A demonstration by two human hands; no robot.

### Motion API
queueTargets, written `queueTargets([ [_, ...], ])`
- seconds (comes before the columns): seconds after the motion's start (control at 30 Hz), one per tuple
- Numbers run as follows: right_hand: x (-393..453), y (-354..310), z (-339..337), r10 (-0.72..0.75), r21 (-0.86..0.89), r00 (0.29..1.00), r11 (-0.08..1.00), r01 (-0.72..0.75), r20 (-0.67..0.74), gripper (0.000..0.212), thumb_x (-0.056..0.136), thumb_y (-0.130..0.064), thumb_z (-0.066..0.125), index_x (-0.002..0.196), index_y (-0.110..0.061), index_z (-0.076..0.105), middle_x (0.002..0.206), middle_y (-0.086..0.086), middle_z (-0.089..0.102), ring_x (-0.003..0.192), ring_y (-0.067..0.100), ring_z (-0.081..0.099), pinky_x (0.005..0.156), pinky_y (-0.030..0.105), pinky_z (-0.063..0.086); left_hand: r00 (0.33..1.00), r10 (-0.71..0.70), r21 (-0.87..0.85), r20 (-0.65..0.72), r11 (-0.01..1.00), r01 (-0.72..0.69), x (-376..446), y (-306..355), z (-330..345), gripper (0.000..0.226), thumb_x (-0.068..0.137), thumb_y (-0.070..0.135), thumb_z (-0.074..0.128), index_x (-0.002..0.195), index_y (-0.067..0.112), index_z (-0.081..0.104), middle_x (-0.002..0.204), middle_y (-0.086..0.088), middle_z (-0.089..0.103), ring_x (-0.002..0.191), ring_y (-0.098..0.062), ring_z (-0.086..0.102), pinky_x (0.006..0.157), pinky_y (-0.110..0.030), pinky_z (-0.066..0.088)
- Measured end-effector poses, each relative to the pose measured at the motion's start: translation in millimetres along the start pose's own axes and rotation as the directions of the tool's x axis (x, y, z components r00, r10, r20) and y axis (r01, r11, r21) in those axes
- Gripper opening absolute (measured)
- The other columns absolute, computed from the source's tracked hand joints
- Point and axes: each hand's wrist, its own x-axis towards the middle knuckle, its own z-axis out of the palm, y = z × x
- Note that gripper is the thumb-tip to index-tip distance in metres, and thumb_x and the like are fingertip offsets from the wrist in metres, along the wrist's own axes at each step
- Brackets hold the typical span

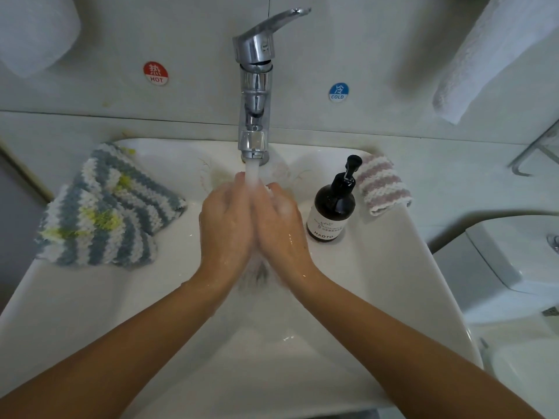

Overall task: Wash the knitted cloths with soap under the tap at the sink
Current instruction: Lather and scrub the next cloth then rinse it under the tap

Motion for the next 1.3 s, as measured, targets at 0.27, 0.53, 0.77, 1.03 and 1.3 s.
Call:
queueTargets([
  [0.27,1.3,-1.1,7.9,-0.027,-0.088,1.000,0.996,0.027,-0.006,0.027,0.098,-0.028,0.045,0.074,-0.021,0.055,0.073,-0.009,0.052,0.069,0.012,0.049,0.061,0.029,0.039,0.999,-0.041,0.091,-0.016,0.995,0.043,5.1,2.0,-2.7,0.036,0.098,0.034,0.050,0.069,0.020,0.065,0.060,0.002,0.064,0.057,-0.011,0.061,0.057,-0.032,0.050],
  [0.53,3.0,-5.3,-7.8,-0.082,0.108,0.994,0.990,0.090,-0.076,0.011,0.099,-0.028,0.051,0.088,-0.028,0.052,0.075,-0.010,0.056,0.068,0.008,0.052,0.064,0.033,0.047,0.990,-0.105,0.087,0.098,0.992,0.097,7.5,5.9,-1.8,0.033,0.091,0.060,0.045,0.097,0.031,0.059,0.089,0.011,0.064,0.084,-0.011,0.064,0.069,-0.038,0.056],
  [0.77,6.9,-5.4,-13.9,-0.066,0.056,0.995,0.996,0.063,0.069,0.027,0.090,0.003,0.051,0.102,-0.020,0.055,0.083,-0.012,0.060,0.068,-0.004,0.057,0.074,0.027,0.053,0.971,-0.169,0.182,0.171,0.974,0.137,23.4,-0.9,-6.2,0.044,0.090,0.059,0.040,0.104,0.024,0.063,0.096,-0.004,0.069,0.083,-0.019,0.064,0.068,-0.037,0.051],
  [1.03,8.5,-7.2,-14.2,0.108,0.118,0.991,0.986,-0.116,0.074,0.040,0.083,-0.056,0.049,0.111,-0.029,0.058,0.106,-0.009,0.063,0.100,0.014,0.063,0.081,0.047,0.059,0.990,0.129,-0.030,0.061,0.991,-0.127,7.4,3.2,-3.9,0.017,0.103,0.032,0.044,0.099,0.018,0.051,0.086,0.007,0.057,0.068,0.004,0.057,0.060,-0.021,0.051],
  [1.3,7.0,-3.3,-13.8,0.022,-0.044,0.999,0.999,-0.021,0.035,0.010,0.099,-0.030,0.048,0.106,-0.025,0.054,0.086,0.001,0.063,0.067,0.016,0.058,0.051,0.028,0.044,0.981,0.131,-0.095,0.145,0.988,-0.118,2.9,8.7,-3.4,0.018,0.099,0.008,0.049,0.102,0.026,0.046,0.088,0.013,0.057,0.068,0.016,0.058,0.051,-0.005,0.045],
])
